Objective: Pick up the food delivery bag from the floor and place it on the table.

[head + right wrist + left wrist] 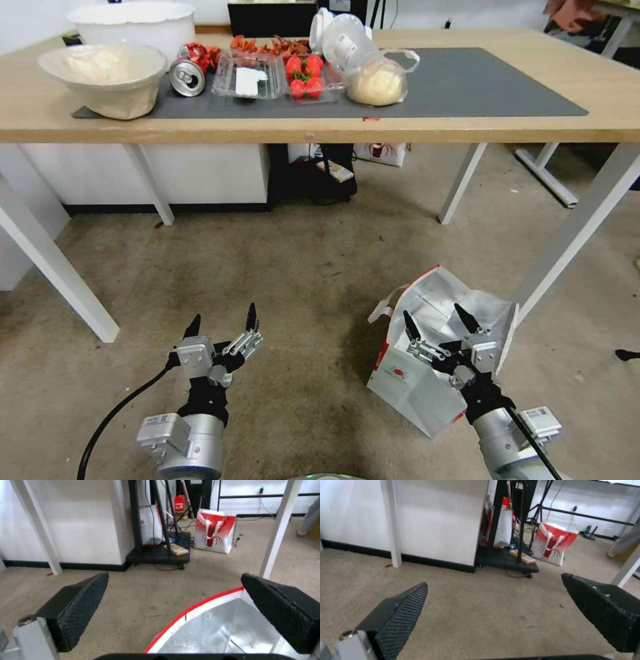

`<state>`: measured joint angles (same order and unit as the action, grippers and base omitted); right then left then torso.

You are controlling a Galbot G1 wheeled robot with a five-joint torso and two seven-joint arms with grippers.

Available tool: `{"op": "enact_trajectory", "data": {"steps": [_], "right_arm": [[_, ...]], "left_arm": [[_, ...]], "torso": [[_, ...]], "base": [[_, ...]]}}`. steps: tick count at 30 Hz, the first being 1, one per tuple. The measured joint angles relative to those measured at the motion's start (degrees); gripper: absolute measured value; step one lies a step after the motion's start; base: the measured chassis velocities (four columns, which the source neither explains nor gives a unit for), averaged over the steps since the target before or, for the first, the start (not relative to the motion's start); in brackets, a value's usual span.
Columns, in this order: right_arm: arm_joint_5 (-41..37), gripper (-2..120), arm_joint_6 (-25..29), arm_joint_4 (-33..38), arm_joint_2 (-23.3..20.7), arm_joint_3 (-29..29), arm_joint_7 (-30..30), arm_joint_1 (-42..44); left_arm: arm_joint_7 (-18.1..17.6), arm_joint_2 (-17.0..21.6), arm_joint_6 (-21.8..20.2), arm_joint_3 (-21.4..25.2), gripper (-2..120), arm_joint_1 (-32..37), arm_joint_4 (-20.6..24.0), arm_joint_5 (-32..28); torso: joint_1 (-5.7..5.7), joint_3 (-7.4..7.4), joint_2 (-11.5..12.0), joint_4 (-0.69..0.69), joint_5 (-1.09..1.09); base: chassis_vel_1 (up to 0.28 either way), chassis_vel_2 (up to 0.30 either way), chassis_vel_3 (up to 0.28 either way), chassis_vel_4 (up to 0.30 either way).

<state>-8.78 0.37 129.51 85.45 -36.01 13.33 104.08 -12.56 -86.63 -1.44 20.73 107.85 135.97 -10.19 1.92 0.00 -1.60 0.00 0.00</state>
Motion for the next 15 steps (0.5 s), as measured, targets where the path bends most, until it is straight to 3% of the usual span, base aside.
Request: {"op": "enact_trajectory", "data": {"steps": [15], "right_arm": [[0.0,100,0.1,-0.4,0.0,0.0,-0.2,0.0]], "left_arm": [[0.6,-0.3,1.2,0.3,100,0.0,-0.4,0.4]], "torso": [[0.04,0.00,-0.2,0.00,0.00]], "base": [[0.000,0.000,0.000,0.000]]}}
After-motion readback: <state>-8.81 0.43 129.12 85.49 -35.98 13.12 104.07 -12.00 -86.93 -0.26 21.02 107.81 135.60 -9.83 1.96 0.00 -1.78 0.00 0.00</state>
